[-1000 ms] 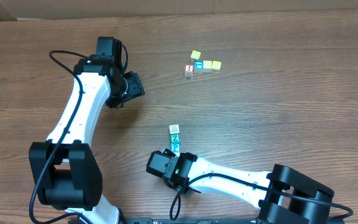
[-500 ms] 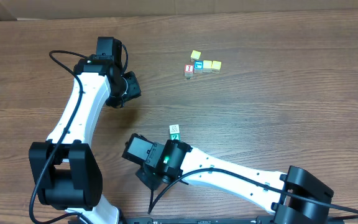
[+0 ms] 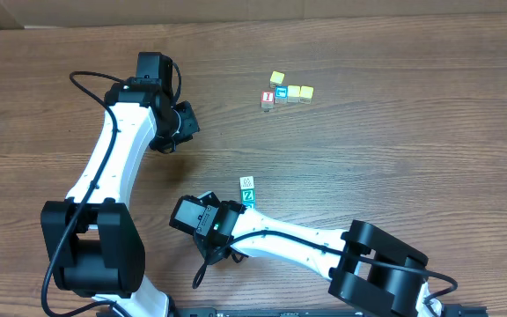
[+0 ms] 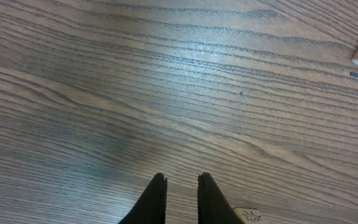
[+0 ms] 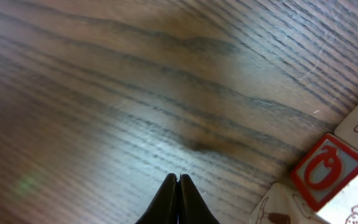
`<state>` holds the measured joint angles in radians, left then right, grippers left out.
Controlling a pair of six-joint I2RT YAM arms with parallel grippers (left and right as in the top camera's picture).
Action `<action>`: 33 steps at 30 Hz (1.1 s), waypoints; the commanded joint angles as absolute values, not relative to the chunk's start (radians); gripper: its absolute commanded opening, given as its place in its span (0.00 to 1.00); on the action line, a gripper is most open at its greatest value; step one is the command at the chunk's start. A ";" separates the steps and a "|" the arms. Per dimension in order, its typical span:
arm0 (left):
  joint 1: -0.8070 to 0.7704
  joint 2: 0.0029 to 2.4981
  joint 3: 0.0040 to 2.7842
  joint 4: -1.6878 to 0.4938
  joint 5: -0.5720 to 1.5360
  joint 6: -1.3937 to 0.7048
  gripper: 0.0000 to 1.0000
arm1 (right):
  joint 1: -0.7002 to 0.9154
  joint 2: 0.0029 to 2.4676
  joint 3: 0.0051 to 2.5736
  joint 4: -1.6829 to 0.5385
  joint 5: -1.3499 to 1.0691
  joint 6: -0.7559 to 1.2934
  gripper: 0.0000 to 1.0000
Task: Flip 5 blocks
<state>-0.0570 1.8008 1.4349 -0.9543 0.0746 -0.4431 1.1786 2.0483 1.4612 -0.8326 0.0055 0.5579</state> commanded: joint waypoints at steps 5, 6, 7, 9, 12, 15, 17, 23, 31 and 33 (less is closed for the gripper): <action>-0.059 1.810 1.448 -0.954 0.070 -0.450 0.14 | 1.179 2.045 1.460 -0.870 0.112 0.603 0.04; -0.059 1.810 1.448 -0.953 0.070 -0.450 0.15 | 1.179 2.045 1.460 -0.871 0.113 0.603 0.04; -0.059 1.810 1.448 -0.953 0.070 -0.450 0.15 | 1.179 2.045 1.460 -0.873 0.117 0.603 0.04; -0.059 1.810 1.448 -0.953 0.070 -0.450 0.15 | 1.179 2.045 1.460 -0.879 0.133 0.603 0.04; -0.059 1.810 1.448 -0.954 0.070 -0.450 0.17 | 1.179 2.045 1.460 -0.891 0.154 0.603 0.04; -0.059 1.810 1.448 -0.954 0.070 -0.450 0.17 | 1.179 2.045 1.460 -0.899 0.157 0.603 0.04; -0.059 1.810 1.448 -0.954 0.070 -0.450 0.17 | 1.179 2.045 1.460 -0.904 0.158 0.603 0.04; -0.059 1.810 1.448 -0.956 0.070 -0.450 0.19 | 1.179 2.045 1.460 -0.923 0.165 0.603 0.04; -0.059 1.810 1.448 -0.957 0.070 -0.450 0.21 | 1.179 2.045 1.460 -0.930 0.188 0.603 0.04; -0.059 1.810 1.448 -0.957 0.070 -0.450 0.21 | 1.179 2.045 1.461 -0.930 0.194 0.603 0.04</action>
<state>-0.0570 1.8008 1.4349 -0.9546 0.0742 -0.4431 1.1786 2.0506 1.4612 -0.9321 0.1654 0.5987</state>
